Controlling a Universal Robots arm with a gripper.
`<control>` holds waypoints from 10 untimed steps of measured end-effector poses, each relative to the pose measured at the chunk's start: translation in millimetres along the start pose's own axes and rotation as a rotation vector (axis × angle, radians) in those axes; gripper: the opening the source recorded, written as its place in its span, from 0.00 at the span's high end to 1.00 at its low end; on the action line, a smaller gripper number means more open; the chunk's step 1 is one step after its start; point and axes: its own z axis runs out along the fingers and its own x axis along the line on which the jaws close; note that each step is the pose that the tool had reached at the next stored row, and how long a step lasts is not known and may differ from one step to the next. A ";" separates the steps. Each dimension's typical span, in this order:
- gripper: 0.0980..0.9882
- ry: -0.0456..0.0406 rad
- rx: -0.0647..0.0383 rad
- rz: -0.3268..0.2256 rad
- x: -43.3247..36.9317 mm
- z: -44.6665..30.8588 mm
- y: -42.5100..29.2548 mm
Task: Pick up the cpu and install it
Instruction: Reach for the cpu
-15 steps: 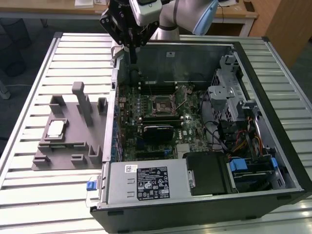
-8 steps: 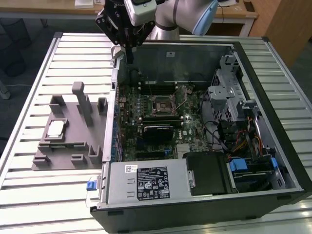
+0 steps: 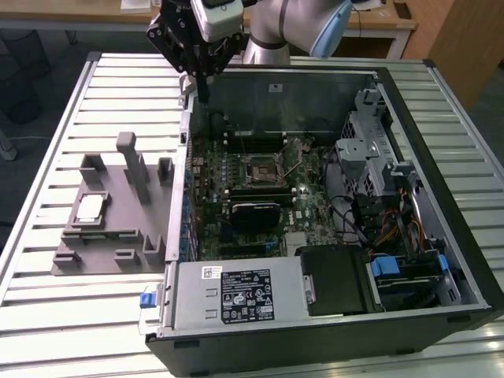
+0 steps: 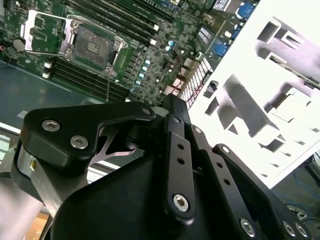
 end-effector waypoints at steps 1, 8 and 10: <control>0.99 0.0000 0.000 0.000 1.3 0.0 -0.1; 0.99 0.0000 0.000 0.000 10.1 -0.3 -0.8; 0.99 0.0000 0.000 0.000 12.7 -0.4 -0.9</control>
